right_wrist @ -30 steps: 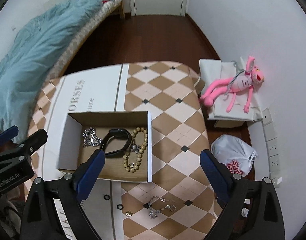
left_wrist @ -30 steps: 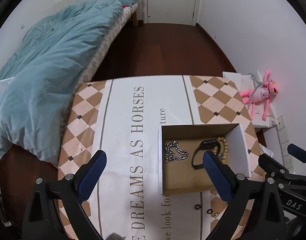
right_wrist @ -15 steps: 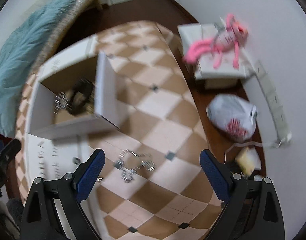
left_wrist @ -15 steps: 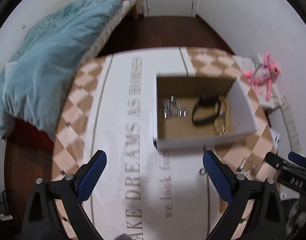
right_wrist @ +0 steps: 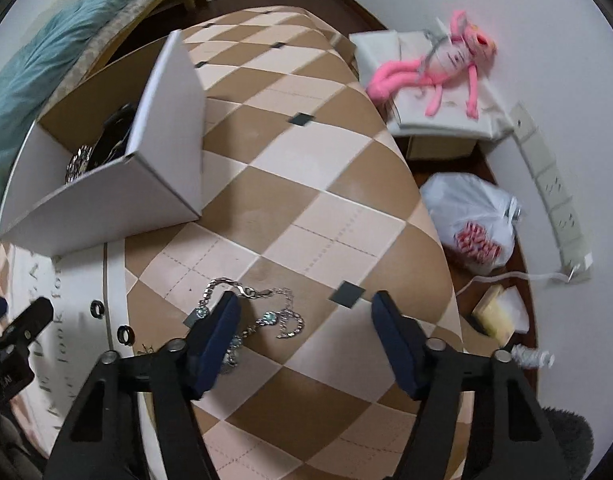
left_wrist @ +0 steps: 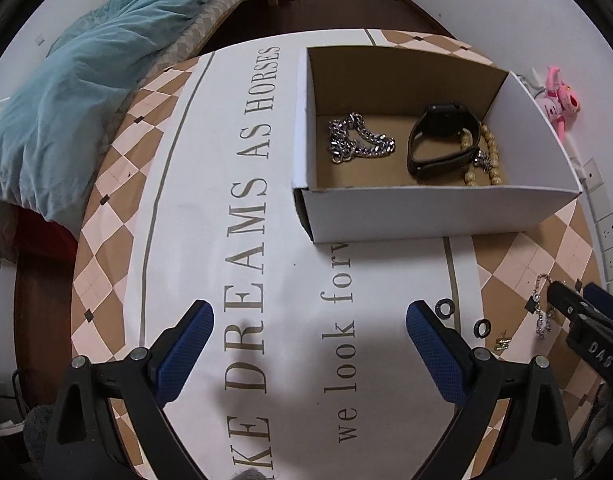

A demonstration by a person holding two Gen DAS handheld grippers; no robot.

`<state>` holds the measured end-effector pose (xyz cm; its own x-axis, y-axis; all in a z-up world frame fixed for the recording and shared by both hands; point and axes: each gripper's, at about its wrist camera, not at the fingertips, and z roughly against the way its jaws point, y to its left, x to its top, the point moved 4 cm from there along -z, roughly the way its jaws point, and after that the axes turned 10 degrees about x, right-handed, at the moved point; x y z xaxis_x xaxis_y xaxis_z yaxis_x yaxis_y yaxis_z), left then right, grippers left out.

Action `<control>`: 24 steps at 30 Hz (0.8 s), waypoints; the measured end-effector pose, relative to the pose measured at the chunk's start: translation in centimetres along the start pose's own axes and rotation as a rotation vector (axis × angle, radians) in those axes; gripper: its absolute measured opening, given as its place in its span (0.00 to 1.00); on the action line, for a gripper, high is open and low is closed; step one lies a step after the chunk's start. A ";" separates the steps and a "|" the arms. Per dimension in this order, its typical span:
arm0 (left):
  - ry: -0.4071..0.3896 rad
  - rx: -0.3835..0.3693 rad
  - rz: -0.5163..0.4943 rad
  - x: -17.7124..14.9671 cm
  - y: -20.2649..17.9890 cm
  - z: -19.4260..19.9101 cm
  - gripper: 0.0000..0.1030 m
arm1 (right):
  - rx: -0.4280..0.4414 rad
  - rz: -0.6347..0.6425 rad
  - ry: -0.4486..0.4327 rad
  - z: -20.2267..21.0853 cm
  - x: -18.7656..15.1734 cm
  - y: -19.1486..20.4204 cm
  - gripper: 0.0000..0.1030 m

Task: Organize jewelry
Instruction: 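Grasp a black ring with the left tool while the right tool grasps the silver charm necklace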

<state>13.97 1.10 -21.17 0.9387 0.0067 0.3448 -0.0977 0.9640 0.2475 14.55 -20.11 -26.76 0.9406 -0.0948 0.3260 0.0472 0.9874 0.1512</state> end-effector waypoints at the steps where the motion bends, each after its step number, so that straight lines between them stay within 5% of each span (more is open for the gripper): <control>1: 0.001 0.002 -0.004 -0.1 -0.1 -0.1 0.96 | 0.006 0.020 -0.018 0.2 -0.1 0.5 0.47; 2: 0.002 0.001 -0.007 -0.2 -0.3 -0.1 0.96 | 0.008 0.039 -0.027 0.3 -0.1 1.1 0.41; 4: 0.007 0.000 -0.013 -0.3 -0.5 -0.3 0.96 | 0.018 0.059 -0.035 0.4 -0.3 2.1 0.08; 8: 0.013 -0.012 -0.033 -0.7 -1.3 -0.2 0.96 | 0.043 0.066 -0.038 0.8 -0.7 2.8 0.08; 9: 0.008 -0.019 -0.041 -0.7 -1.5 -0.2 0.96 | 0.059 0.053 -0.046 1.1 -0.8 2.6 0.00; 20: -0.047 -0.104 -0.151 -0.5 -5.7 0.4 0.94 | 0.143 -0.045 -0.091 3.7 -0.5 -0.8 0.00; 24: -0.055 -0.134 -0.174 -0.2 -6.5 0.2 0.67 | 0.202 -0.089 -0.105 4.7 -0.2 -1.6 0.00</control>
<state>14.32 -5.23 -22.67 0.9175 -0.1743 0.3574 0.1128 0.9760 0.1863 12.68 -22.23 -22.66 0.8952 -0.2031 0.3967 0.0499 0.9302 0.3636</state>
